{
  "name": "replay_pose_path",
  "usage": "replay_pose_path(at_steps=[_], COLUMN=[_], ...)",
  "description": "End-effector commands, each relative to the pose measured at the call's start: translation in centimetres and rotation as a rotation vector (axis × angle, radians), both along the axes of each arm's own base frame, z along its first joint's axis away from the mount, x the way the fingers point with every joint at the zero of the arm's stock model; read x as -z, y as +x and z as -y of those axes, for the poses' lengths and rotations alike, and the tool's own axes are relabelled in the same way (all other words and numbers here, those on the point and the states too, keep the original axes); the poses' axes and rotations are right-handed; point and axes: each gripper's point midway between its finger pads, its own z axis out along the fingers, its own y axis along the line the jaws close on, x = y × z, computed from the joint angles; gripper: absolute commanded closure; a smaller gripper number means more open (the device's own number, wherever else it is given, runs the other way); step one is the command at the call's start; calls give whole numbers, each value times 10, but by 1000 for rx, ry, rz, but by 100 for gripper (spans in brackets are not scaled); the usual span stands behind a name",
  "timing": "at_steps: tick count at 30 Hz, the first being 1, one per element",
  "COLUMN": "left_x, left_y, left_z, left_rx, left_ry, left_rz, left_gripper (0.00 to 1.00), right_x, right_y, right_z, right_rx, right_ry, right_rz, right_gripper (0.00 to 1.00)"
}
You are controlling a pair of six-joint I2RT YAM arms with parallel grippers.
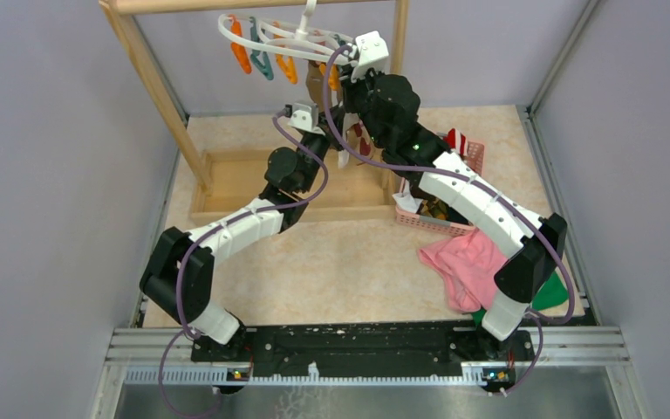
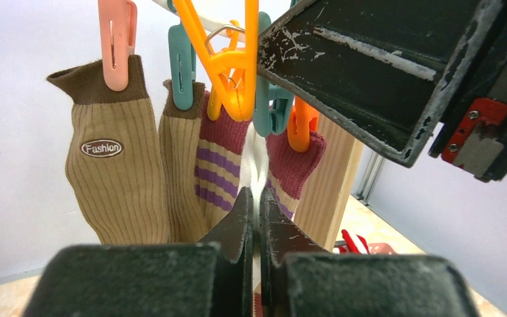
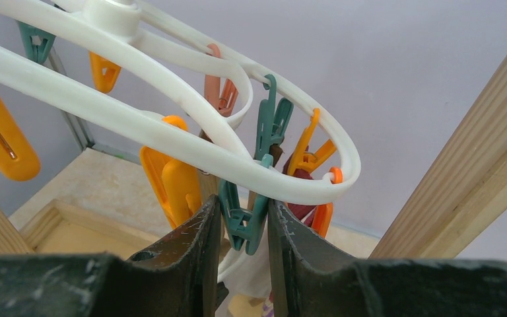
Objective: Clip the socks to the hanger
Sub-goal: Open the clamp at the hanger.
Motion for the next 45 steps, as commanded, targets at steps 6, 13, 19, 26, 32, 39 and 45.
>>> replay_pose_path(at_steps=[6, 13, 19, 26, 32, 39, 45], left_x=[-44, -48, -53, -53, -55, -60, -64], left_y=[-10, -12, -17, -19, -22, -28, -28], left_z=[-9, -12, -12, -9, -6, -5, -13], left_rx=[-26, -30, -11, 4, 22, 30, -8], left_ry=[-90, -110, -120, -125, -127, -133, -147], left_rz=[93, 94, 104, 102, 106, 116, 119], left_gripper=[100, 100, 100, 100, 100, 100, 100], right_x=[-32, -29, -27, -30, -29, -26, -25], right_y=[-9, -8, -7, -8, -7, -6, -6], right_z=[11, 10, 9, 10, 9, 9, 9], right_rx=[-4, -3, -2, -3, -1, 0, 1], right_ry=[58, 55, 53, 59, 55, 52, 48], right_rz=[44, 39, 36, 41, 38, 35, 31], right_gripper=[100, 100, 100, 100, 100, 100, 100])
